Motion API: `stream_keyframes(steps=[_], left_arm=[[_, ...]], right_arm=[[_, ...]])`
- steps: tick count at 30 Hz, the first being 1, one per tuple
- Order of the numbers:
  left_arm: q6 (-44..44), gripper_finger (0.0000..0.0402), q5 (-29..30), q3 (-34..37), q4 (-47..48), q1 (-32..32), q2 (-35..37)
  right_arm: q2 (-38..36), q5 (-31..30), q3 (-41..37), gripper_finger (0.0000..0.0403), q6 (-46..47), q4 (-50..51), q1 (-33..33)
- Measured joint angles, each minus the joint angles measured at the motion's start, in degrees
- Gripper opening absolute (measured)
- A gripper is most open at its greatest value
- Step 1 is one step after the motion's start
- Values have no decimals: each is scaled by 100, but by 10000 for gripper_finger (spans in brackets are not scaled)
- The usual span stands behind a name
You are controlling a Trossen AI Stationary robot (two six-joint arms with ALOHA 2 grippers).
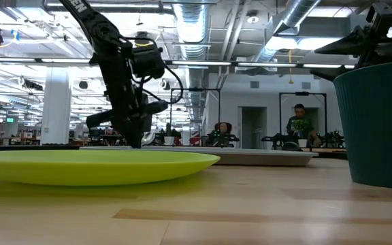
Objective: Pick and place plate/cup/fork/spoon on tray
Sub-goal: Put the orange spoon on the gray tray, then put the orange fork on the gray tray to the right of the orange spoon
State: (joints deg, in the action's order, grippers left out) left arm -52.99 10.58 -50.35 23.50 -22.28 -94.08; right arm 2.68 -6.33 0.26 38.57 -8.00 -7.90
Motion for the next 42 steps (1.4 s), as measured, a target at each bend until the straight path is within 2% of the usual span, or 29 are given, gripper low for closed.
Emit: stream_keyframes(steps=[15,28,37,42], left_arm=[[-105,0,15,0,-76,-184,26],[-436,3,56,0,292,-184,32],[-586,58,70,0,271,-188,33],[-314,83,79,0,246,-219,33]], right_arm=[[-1,2,0,233,0,-16,0],[0,2,-1,233,0,-16,0],[-2,2,-1,233,2,-16,0],[0,3,0,233,0,-16,0]])
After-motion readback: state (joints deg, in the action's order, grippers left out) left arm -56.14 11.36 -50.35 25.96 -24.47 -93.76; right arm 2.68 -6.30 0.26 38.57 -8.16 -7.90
